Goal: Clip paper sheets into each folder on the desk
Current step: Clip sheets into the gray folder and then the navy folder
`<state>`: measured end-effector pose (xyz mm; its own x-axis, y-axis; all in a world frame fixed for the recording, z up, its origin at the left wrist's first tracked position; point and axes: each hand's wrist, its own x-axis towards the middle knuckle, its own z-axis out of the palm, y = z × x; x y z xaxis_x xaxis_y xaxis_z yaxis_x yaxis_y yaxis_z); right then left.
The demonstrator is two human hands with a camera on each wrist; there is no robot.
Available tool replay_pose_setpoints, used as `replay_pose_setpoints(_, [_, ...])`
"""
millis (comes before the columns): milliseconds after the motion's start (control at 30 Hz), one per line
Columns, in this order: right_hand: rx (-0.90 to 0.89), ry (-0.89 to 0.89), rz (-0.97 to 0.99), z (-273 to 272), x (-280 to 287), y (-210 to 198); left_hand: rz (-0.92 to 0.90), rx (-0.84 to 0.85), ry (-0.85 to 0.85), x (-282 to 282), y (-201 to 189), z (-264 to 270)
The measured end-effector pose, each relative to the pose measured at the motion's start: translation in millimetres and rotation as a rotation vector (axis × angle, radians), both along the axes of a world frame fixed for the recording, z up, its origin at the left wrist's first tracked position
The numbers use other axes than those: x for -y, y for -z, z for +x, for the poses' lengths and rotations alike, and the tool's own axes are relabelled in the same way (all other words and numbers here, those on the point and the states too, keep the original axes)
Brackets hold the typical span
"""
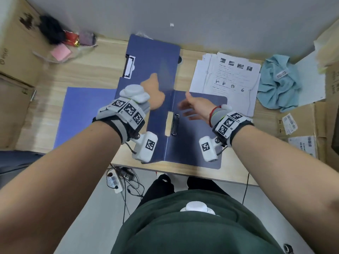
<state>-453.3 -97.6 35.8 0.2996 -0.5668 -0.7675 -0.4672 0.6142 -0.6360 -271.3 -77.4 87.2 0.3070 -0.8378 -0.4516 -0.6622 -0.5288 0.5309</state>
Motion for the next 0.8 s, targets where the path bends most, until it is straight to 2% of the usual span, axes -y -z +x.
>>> replay_pose_setpoints(100, [-0.197, -0.202, 0.016, 2.6, -7.9, 19.0, 0.007, 0.134, -0.089, 0.8, 20.6, 28.6])
replay_pose_setpoints(167, [-0.328, -0.291, 0.007, 0.4, -10.9, 31.5, 0.049, 0.166, -0.237, -5.1, 27.4, 40.8])
replay_pose_setpoints(267, [-0.464, -0.379, -0.017, -5.7, -14.4, 41.7, 0.028, 0.192, -0.160, -13.3, 46.0, 56.3])
replay_pose_setpoints(367, [-0.499, -0.440, -0.052, -12.9, -13.6, 50.0, 0.079, 0.307, -0.194, -18.7, 57.5, 65.7])
replay_pose_setpoints(533, [-0.468, -0.410, -0.040, -26.0, -5.5, 62.9, 0.095, 0.381, -0.125, -12.5, 69.5, 68.3])
replay_pose_setpoints(633, [-0.434, -0.331, -0.034, -45.3, 6.6, 62.9, 0.013, 0.473, -0.070, 12.6, 65.5, 43.7])
replay_pose_setpoints(700, [-0.429, -0.240, -0.082, -56.1, 17.9, 62.4, -0.018, 0.456, -0.051, 30.1, 63.7, 27.4])
replay_pose_setpoints(800, [-0.507, -0.076, -0.156, -95.5, 46.2, 51.6, 0.072, 0.355, 0.124, 70.1, 62.4, -17.2])
